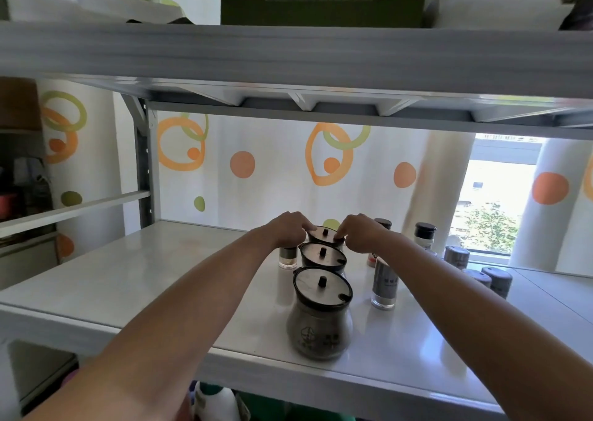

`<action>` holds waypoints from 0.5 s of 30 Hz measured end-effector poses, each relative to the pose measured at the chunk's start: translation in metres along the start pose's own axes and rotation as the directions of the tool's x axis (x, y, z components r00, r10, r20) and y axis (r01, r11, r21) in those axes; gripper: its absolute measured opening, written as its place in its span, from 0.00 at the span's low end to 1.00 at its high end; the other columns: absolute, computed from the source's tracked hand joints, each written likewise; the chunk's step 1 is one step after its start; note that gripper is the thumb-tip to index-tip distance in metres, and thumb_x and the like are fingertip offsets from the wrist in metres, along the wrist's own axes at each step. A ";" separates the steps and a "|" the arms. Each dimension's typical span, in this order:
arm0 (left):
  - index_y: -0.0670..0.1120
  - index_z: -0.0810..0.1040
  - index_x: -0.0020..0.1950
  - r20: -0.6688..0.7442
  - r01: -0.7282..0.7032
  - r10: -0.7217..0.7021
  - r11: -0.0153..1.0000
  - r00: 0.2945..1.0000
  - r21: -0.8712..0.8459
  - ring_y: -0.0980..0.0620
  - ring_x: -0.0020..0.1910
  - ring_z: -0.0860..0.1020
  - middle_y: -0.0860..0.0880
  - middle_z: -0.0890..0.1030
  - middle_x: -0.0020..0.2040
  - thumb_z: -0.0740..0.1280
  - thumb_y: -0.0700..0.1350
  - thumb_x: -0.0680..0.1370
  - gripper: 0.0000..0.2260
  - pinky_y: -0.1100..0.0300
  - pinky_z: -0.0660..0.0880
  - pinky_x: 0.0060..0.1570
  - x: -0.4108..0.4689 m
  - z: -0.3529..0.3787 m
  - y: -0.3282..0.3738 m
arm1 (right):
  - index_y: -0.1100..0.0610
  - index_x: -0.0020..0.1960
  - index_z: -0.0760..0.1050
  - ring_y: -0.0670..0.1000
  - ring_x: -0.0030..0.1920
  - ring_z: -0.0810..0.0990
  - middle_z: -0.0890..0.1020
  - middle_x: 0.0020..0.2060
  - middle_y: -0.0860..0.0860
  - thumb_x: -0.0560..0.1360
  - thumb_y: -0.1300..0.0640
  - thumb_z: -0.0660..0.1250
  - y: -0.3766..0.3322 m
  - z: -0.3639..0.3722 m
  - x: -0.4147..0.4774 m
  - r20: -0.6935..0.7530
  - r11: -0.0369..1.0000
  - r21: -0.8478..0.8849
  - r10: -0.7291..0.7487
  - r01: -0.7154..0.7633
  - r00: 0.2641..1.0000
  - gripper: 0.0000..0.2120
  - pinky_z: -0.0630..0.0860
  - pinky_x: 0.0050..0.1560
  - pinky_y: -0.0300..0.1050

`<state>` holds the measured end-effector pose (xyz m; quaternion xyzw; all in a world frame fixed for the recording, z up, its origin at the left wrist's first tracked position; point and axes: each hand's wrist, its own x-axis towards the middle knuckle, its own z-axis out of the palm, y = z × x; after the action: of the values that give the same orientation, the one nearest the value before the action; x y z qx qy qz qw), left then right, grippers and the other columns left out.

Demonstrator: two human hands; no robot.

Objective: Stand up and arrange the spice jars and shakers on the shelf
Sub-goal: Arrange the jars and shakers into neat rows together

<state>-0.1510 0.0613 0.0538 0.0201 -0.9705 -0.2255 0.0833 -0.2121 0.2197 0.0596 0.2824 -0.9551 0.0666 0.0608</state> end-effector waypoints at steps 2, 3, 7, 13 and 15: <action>0.45 0.74 0.68 -0.095 -0.009 -0.001 0.995 0.995 -0.103 0.48 0.73 0.66 0.46 0.69 0.73 0.55 0.30 0.73 0.26 0.58 0.63 0.70 0.000 -0.004 -0.007 | 0.56 0.56 0.80 0.56 0.57 0.78 0.81 0.57 0.54 0.72 0.65 0.57 0.002 -0.003 0.005 -0.021 0.999 0.046 0.012 -0.011 1.000 0.18 0.76 0.58 0.51; 0.45 0.72 0.70 -0.138 -0.001 -0.016 0.992 0.990 -0.123 0.48 0.73 0.65 0.45 0.69 0.73 0.56 0.30 0.73 0.26 0.58 0.63 0.71 0.002 -0.006 -0.012 | 0.55 0.55 0.80 0.56 0.57 0.78 0.81 0.57 0.53 0.72 0.65 0.57 0.002 -0.004 0.009 -0.053 0.997 0.078 0.027 -0.022 0.998 0.18 0.76 0.59 0.51; 0.43 0.67 0.72 -0.178 0.100 -0.117 0.990 0.977 -0.101 0.47 0.72 0.67 0.44 0.69 0.73 0.65 0.36 0.74 0.26 0.55 0.66 0.70 0.016 -0.005 -0.035 | 0.54 0.58 0.79 0.55 0.61 0.76 0.79 0.60 0.53 0.75 0.61 0.59 -0.003 -0.009 0.028 -0.147 0.978 0.206 0.042 -0.011 0.988 0.16 0.73 0.63 0.50; 0.42 0.75 0.66 -0.150 0.111 -0.149 0.966 0.977 -0.235 0.46 0.61 0.76 0.41 0.79 0.62 0.74 0.39 0.69 0.26 0.63 0.70 0.54 0.036 0.013 -0.053 | 0.54 0.63 0.75 0.54 0.64 0.74 0.77 0.63 0.53 0.75 0.50 0.64 -0.023 0.004 0.056 -0.074 0.970 0.240 -0.028 0.045 0.997 0.18 0.70 0.66 0.50; 0.41 0.79 0.62 -0.164 0.097 -0.152 0.949 0.975 -0.299 0.46 0.53 0.78 0.40 0.81 0.57 0.75 0.38 0.68 0.22 0.64 0.68 0.48 0.040 0.016 -0.055 | 0.53 0.61 0.76 0.53 0.62 0.75 0.79 0.61 0.52 0.73 0.49 0.65 -0.025 0.012 0.061 -0.053 0.970 0.240 -0.026 0.038 0.998 0.18 0.71 0.64 0.49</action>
<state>-0.1929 0.0155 0.0217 0.0900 -0.9118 -0.3669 0.1608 -0.2503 0.1649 0.0596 0.3012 -0.9335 0.1879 0.0507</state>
